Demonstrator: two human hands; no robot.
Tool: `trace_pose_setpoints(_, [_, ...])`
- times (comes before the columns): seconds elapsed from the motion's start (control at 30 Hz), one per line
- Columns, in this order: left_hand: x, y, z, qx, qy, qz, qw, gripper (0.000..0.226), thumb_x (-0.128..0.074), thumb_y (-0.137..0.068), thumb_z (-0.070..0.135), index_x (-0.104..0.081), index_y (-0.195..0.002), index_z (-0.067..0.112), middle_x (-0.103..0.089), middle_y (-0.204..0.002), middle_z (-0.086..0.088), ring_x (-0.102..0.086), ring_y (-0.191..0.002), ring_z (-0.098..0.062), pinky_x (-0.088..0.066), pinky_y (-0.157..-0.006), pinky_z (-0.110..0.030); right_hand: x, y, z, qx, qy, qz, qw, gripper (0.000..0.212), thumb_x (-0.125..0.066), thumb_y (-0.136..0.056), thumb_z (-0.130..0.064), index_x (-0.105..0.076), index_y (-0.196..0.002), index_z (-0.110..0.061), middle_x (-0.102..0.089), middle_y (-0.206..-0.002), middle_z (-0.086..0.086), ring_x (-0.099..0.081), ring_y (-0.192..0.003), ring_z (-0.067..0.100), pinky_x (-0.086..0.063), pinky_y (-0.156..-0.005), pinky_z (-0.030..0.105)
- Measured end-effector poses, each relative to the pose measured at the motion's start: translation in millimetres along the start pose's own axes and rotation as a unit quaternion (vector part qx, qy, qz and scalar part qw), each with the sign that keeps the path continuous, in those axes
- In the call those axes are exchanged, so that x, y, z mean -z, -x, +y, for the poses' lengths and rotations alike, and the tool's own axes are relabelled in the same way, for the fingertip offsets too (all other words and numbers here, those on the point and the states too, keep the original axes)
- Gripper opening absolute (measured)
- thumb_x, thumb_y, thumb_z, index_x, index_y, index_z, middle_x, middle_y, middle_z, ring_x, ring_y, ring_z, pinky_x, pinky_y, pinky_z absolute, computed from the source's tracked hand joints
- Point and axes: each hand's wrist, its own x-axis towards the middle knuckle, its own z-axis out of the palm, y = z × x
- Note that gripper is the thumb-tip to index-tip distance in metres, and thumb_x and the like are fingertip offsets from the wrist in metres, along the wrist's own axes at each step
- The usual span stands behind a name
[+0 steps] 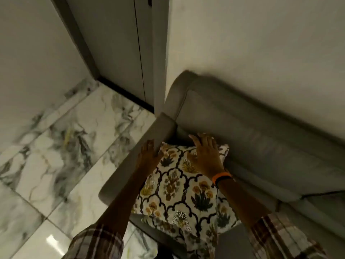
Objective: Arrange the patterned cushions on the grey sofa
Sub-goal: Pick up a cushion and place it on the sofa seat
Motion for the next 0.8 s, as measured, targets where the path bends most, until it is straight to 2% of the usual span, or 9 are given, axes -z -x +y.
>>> trace_pose_setpoints(0.07, [-32.9,-14.5,-39.2,0.079,0.035,-0.054,0.995,0.071,-0.052,-0.098,0.049,-0.025,-0.153,0.015,-0.025,-0.159,-0.014,-0.027,-0.144,-0.034,-0.026,-0.115,-0.05,-36.5,3.0,7.4,-0.014,-0.001,-0.058,0.998,0.072,-0.036,-0.091,-0.063,-0.031,-0.155,-0.029,-0.035,-0.161,0.014,-0.026,-0.151,0.035,-0.014,-0.123,0.059])
trace_pose_setpoints(0.13, [-57.3,-8.9,-63.9,0.152,0.082,-0.12,0.978,0.081,-0.05,-0.092,0.064,-0.021,-0.155,0.021,-0.026,-0.159,-0.011,-0.029,-0.144,-0.033,-0.026,-0.117,-0.048,-65.0,19.1,17.0,-0.043,-0.002,-0.085,0.995,0.074,-0.034,-0.092,-0.066,-0.027,-0.156,-0.029,-0.026,-0.165,0.013,-0.017,-0.154,0.034,-0.003,-0.124,0.059])
trace_pose_setpoints(0.27, [-83.9,5.7,-73.3,0.23,0.184,-0.16,0.942,0.089,-0.053,-0.089,0.066,-0.016,-0.156,0.02,-0.027,-0.159,-0.011,-0.032,-0.141,-0.035,-0.031,-0.112,-0.046,-100.8,38.9,34.9,-0.196,-0.051,0.019,0.979,0.076,-0.047,-0.087,-0.067,-0.038,-0.151,-0.027,-0.023,-0.166,0.014,-0.016,-0.153,0.039,-0.005,-0.121,0.062])
trace_pose_setpoints(0.37, [-102.0,7.7,-78.4,0.25,0.225,-0.149,0.93,0.094,-0.055,-0.084,0.072,-0.018,-0.154,0.022,-0.032,-0.156,-0.012,-0.036,-0.139,-0.036,-0.029,-0.114,-0.049,-118.6,48.0,38.3,-0.343,-0.155,0.037,0.926,0.083,-0.053,-0.084,-0.069,-0.031,-0.153,-0.03,-0.014,-0.167,0.016,-0.015,-0.153,0.042,-0.022,-0.118,0.064])
trace_pose_setpoints(0.43, [-109.6,7.1,-76.0,0.269,0.238,-0.127,0.925,0.106,-0.059,-0.072,0.082,-0.024,-0.152,0.022,-0.039,-0.153,-0.011,-0.042,-0.135,-0.034,-0.033,-0.114,-0.049,-119.9,57.6,43.3,-0.4,-0.24,0.047,0.883,0.087,-0.057,-0.083,-0.068,-0.027,-0.154,-0.027,-0.019,-0.165,0.018,-0.026,-0.149,0.042,-0.034,-0.114,0.058])
trace_pose_setpoints(0.53, [-108.3,3.0,-62.0,0.272,0.254,-0.073,0.925,0.103,-0.068,-0.07,0.076,-0.036,-0.148,0.016,-0.048,-0.141,0.0,-0.047,-0.127,-0.022,-0.036,-0.11,-0.039,-116.1,74.8,64.6,-0.505,-0.386,-0.103,0.765,0.061,-0.061,-0.097,-0.027,-0.037,-0.141,0.007,-0.036,-0.156,0.026,-0.041,-0.141,0.04,-0.04,-0.109,0.043])
trace_pose_setpoints(0.57, [-104.3,2.3,-51.6,0.266,0.261,-0.062,0.926,0.102,-0.071,-0.069,0.074,-0.039,-0.146,0.014,-0.05,-0.141,-0.002,-0.049,-0.127,-0.021,-0.038,-0.108,-0.038,-111.4,76.8,71.4,-0.513,-0.427,-0.096,0.739,0.056,-0.061,-0.097,-0.024,-0.039,-0.136,0.009,-0.039,-0.155,0.024,-0.043,-0.141,0.037,-0.038,-0.109,0.038])
trace_pose_setpoints(0.67, [-97.7,4.9,-11.9,0.217,0.277,-0.022,0.936,0.089,-0.077,-0.075,0.06,-0.045,-0.142,0.012,-0.052,-0.137,0.002,-0.05,-0.12,-0.012,-0.04,-0.101,-0.028,-90.6,74.2,88.9,-0.482,-0.494,0.096,0.717,0.084,-0.063,-0.088,-0.057,-0.032,-0.153,-0.013,-0.05,-0.151,0.007,-0.05,-0.135,0.025,-0.036,-0.109,0.033])
trace_pose_setpoints(0.8, [-97.8,18.8,70.2,0.111,0.264,-0.002,0.958,0.101,-0.078,-0.056,0.077,-0.052,-0.137,0.022,-0.061,-0.133,0.003,-0.059,-0.118,-0.014,-0.05,-0.102,-0.041,-69.5,107.7,131.3,-0.465,-0.58,0.2,0.639,0.072,-0.061,-0.08,-0.071,-0.055,-0.137,-0.027,-0.065,-0.122,-0.015,-0.063,-0.114,0.01,-0.047,-0.108,0.037])
